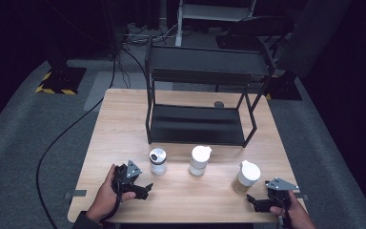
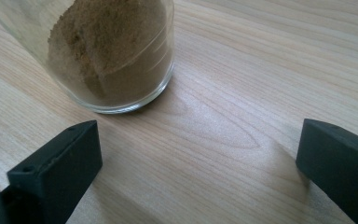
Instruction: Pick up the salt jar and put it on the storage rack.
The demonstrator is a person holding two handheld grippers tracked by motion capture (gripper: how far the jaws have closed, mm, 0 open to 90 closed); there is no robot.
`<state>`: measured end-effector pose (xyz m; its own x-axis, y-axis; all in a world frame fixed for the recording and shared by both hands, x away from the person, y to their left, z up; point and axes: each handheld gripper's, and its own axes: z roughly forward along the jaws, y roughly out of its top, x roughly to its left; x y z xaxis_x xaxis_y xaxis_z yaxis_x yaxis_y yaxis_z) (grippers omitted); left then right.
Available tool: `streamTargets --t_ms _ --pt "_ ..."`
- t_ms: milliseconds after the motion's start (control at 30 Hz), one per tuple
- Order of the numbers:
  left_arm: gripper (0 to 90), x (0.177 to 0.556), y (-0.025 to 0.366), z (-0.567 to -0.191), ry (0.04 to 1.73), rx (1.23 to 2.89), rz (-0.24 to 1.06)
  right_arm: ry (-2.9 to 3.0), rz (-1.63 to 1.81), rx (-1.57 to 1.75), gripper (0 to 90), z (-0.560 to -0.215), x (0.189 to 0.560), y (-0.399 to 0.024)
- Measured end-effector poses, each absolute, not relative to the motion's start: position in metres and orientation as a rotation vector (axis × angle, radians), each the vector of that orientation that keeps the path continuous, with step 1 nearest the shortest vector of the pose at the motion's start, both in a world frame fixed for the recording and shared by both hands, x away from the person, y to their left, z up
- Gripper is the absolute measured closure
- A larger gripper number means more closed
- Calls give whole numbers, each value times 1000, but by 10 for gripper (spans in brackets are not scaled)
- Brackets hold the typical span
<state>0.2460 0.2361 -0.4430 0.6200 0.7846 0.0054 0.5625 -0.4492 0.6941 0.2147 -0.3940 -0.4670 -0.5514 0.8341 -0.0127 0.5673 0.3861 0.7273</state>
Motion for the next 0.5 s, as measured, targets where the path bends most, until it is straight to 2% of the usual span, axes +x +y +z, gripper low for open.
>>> streamTargets --t_ms 500 --pt "20 252 233 -437 1038 2164 434 2273 972 1213 0 -467 215 -394"
